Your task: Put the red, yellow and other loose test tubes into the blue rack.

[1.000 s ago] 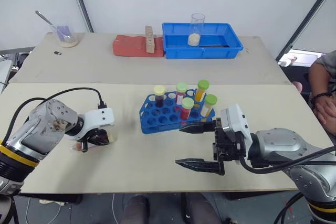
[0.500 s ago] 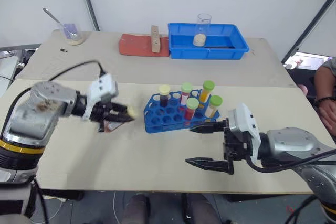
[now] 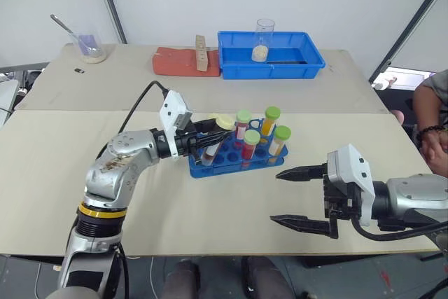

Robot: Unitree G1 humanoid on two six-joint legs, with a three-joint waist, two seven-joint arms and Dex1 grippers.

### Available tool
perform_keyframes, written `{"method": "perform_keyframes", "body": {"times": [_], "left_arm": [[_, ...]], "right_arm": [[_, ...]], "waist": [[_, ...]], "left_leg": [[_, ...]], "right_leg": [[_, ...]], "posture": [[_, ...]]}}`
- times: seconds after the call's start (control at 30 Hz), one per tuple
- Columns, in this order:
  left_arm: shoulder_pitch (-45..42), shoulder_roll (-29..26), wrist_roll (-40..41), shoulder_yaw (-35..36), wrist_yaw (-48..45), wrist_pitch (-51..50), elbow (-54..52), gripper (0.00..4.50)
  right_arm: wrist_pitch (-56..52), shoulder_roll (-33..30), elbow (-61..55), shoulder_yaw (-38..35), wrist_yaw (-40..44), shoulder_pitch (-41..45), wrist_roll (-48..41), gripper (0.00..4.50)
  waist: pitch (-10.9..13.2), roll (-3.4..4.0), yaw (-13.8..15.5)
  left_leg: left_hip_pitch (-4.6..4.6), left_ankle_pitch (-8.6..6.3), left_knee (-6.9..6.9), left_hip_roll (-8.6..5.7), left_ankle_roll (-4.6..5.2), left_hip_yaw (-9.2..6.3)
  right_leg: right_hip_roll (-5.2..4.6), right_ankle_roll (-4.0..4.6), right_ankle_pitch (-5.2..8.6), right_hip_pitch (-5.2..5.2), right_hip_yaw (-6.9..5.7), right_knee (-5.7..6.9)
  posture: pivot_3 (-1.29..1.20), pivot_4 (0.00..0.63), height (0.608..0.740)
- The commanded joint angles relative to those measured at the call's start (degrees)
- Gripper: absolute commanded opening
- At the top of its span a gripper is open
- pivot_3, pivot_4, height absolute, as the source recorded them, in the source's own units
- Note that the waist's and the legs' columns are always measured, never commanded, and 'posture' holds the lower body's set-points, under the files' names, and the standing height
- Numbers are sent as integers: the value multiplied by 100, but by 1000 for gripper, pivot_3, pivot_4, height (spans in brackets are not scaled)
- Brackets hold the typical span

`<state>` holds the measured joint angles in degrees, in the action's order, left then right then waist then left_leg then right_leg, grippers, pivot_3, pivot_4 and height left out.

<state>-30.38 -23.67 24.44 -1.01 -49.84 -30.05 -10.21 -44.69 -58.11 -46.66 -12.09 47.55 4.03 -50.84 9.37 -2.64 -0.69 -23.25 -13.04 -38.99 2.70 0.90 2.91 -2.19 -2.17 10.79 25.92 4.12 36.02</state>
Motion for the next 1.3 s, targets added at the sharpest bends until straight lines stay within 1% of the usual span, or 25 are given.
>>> {"method": "perform_keyframes", "body": {"times": [0.03,0.17,0.3,0.47,0.63,0.77,1.0,1.13,1.23,1.27,1.3], "left_arm": [[10,333,-235,-206,175,660,251,933],[-38,557,-381,-331,214,989,635,933],[-2,647,-498,-491,153,1201,856,933],[21,714,-520,-497,250,1252,929,933],[215,781,-542,-476,350,1380,847,933],[480,821,-578,-459,468,1618,730,933],[866,878,-625,-420,699,1990,600,933],[1085,836,-793,-460,686,2407,707,933],[1204,849,-833,-441,784,2467,776,933],[1228,835,-825,-445,775,2455,783,1967],[1250,810,-813,-451,737,2471,769,2344]], "right_arm": [[-134,-77,-242,-252,-245,-49,-111,4500],[-203,-61,-308,-296,-376,-71,-201,4500],[-255,-47,-365,-344,-539,-129,-265,4500],[-265,-27,-380,-350,-771,-185,-271,4500],[-233,5,-400,-319,-931,-210,-300,4500],[-211,26,-389,-282,-1003,-198,-291,4500],[-182,69,-308,-199,-1092,-76,-230,4500],[-184,153,-236,-133,-1228,37,-193,4500],[-181,193,-183,-102,-1268,76,-151,4500],[-180,200,-162,-86,-1277,98,-142,4500],[-182,201,-144,-71,-1288,128,-142,4500]], "waist": [[0,0,4],[0,0,6],[0,0,-6],[-1,0,1],[-1,0,0],[-1,0,0],[-1,1,-8],[-1,1,-14],[-1,1,-14],[-1,1,-15],[-1,1,-17]], "left_leg": [[0,0,0,-1,0,0],[0,0,-2,-5,0,-1],[2,0,0,-4,0,-2],[3,0,-2,-5,0,-5],[17,0,-1,-5,0,-7],[40,-1,1,-4,1,-9],[43,-2,2,-3,0,-9],[42,-2,3,-2,0,-8],[42,-2,4,-2,1,-8],[42,-2,4,-1,0,-8],[42,-2,4,-2,1,-8]], "right_leg": [[-2,-1,0,-1,0,-2],[-5,-1,-1,-9,1,-8],[-4,-3,-2,-9,0,-8],[-5,-4,-2,-17,-1,-10],[-5,-1,1,-41,-3,-20],[-5,17,15,-67,-5,-27],[-6,23,18,-70,-6,-27],[-6,27,21,-69,-6,-27],[-6,32,24,-69,-7,-28],[-6,32,24,-69,-7,-28],[-6,32,24,-69,-7,-28]], "posture": [[0,150,740],[0,150,740],[0,150,740],[0,150,740],[0,150,740],[0,150,740],[0,150,740],[0,150,740],[0,150,740],[0,150,740],[0,150,740]]}}
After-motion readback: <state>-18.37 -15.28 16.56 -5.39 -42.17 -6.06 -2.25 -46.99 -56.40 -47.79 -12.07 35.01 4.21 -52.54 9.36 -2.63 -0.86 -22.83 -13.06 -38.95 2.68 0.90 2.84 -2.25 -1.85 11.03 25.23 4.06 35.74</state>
